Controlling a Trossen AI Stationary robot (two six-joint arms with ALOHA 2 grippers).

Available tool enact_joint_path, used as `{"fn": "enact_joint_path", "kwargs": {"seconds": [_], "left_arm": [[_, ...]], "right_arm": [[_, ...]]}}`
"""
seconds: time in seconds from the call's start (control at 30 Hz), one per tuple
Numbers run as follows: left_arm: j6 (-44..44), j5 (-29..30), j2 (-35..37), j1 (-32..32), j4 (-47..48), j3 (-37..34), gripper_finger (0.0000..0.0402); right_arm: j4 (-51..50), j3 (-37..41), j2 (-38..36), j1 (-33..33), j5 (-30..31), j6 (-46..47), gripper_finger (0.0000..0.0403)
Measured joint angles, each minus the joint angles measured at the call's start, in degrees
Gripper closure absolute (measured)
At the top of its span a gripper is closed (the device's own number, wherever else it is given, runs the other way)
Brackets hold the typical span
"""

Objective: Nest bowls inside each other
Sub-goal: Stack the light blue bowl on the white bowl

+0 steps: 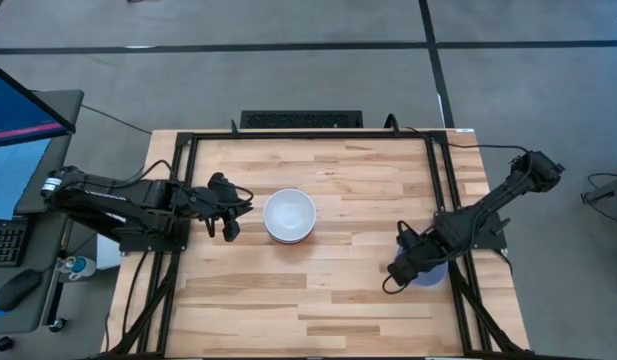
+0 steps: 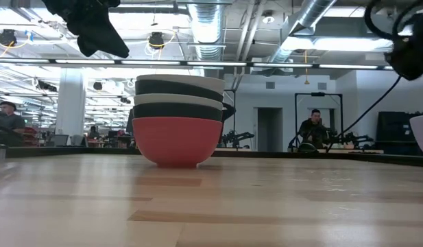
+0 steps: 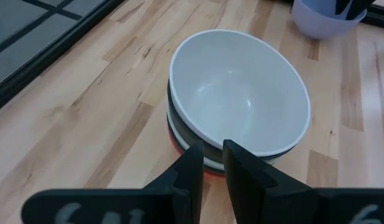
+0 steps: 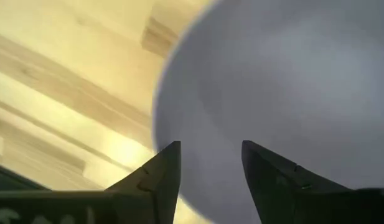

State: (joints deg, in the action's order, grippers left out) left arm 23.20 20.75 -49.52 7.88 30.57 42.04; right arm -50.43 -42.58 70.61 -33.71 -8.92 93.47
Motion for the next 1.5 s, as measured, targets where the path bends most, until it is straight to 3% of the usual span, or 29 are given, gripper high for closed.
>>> {"fn": "enact_joint_path", "kwargs": {"seconds": [0.2,0.63,0.83,0.97,1.17,1.33,1.5], "left_arm": [[0.03,0.00,0.00,0.00,-0.13,0.02,0.0349],[1.49,0.00,0.00,0.00,-0.48,0.02,0.0349],[1.31,0.70,0.00,0.00,-0.48,0.02,0.0349],[0.99,0.72,0.00,0.00,-0.58,0.02,0.0349],[-0.23,0.57,0.02,0.00,-0.96,0.02,0.0349],[-0.20,-0.83,0.00,0.00,-0.93,0.02,0.0349],[-0.17,-2.09,0.00,0.02,-0.94,0.02,0.0349]], "right_arm": [[-0.72,-3.16,-0.15,1.15,4.57,-0.83,0.0196],[-0.07,-4.27,0.07,2.79,4.96,-0.26,0.0191],[5.10,-5.16,6.75,2.70,4.18,-1.42,0.0185],[1.29,-8.83,11.75,2.98,7.03,-4.00,0.0184],[-3.77,-10.94,16.02,4.01,6.03,-6.49,0.0184],[-2.83,-10.94,18.25,4.23,5.80,-6.47,0.0206],[-0.33,-10.96,18.73,4.23,6.03,-6.47,0.0264]]}}
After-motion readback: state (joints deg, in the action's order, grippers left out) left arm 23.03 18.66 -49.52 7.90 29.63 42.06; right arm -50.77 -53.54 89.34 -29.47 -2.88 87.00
